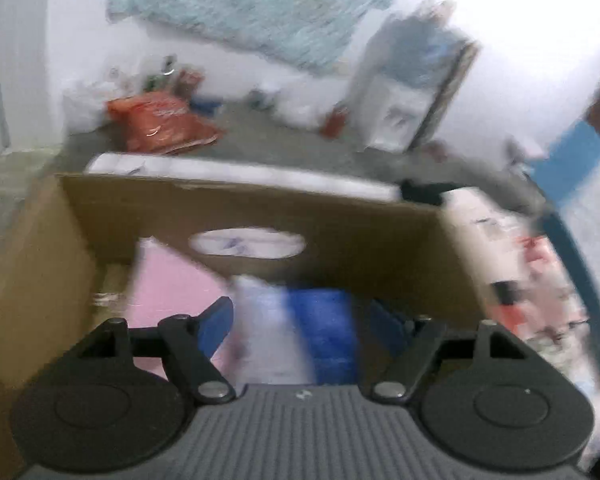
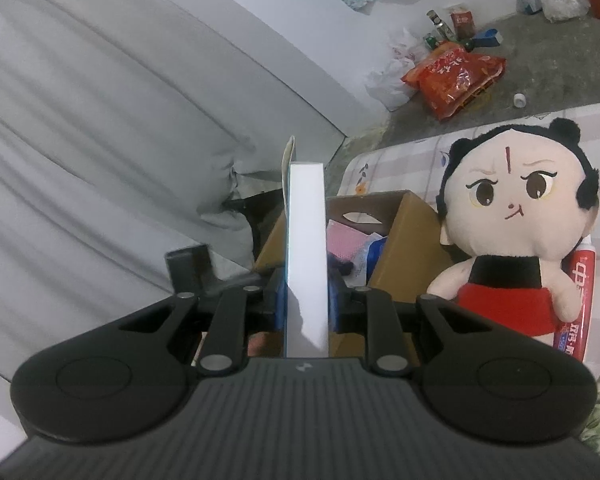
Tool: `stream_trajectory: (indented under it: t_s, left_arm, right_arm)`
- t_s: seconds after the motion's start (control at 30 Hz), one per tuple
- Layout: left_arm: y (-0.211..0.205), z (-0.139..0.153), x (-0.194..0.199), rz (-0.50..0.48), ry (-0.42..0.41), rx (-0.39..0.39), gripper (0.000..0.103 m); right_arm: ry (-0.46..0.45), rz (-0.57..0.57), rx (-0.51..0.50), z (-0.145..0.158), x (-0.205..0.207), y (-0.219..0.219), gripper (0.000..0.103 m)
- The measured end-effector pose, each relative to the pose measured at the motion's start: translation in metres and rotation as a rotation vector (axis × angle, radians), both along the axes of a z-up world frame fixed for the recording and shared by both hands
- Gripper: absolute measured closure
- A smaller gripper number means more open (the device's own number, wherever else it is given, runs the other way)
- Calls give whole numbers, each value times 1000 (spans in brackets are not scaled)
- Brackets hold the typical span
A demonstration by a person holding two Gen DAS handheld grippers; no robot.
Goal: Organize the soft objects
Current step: 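Carry the white-and-blue box into the cardboard box with the right tool and open it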
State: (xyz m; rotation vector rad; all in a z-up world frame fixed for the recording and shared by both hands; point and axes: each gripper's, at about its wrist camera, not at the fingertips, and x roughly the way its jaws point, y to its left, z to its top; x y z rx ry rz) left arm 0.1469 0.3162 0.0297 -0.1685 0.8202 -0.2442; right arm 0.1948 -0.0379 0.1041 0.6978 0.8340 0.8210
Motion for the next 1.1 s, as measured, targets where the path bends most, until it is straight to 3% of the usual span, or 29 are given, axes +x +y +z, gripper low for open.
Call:
stream_trajectory:
  t_s: [0.13,0.2,0.3,0.33,0.37,0.4,0.47,0.53,0.63,0.7,0.87,0.97,1.1]
  left_arm:
    - [8,-38,31,20,202,-53,42]
    - [1,-50,34,6,195,-47,45]
    - [7,-60,33,-46,194,-197,73]
    - [10,-63,33,-86,202,-276,72]
    - [9,-64,33,-97,207,-306,71]
    - [6,-64,33,-82,193,-283,69]
    - [4,-65,36,-51,187,-292,50]
    - [3,-70,38,2,232,-298,46]
    - [-1,-53,28,16,197,-222,47]
    - [10,-38,13,106,193,-185,46]
    - [52,-3,-50,312,161,-231,46]
    - [66,19,-78,353,99,-229,46]
    - [88,48,-119,394,34,-216,43]
  right_arm:
    - [14,4,9,-7,1,2,82]
    - [17,9,8,-10,0,2,82]
    - [23,13,5,-13,1,3,82]
    - [26,14,5,-14,1,3,82]
    - [27,13,6,-15,2,3,82]
    - [27,9,8,-16,2,3,82]
    - [27,-7,12,-18,4,6,82]
    - [28,-16,4,-21,9,16,82]
    - [20,-14,-11,-25,16,36,82]
    - [8,-13,-20,-26,22,49,82]
    - [-7,9,-75,-28,32,90,82]
    - [85,83,-40,-42,37,125,82]
    - [101,145,-78,-55,34,185,82]
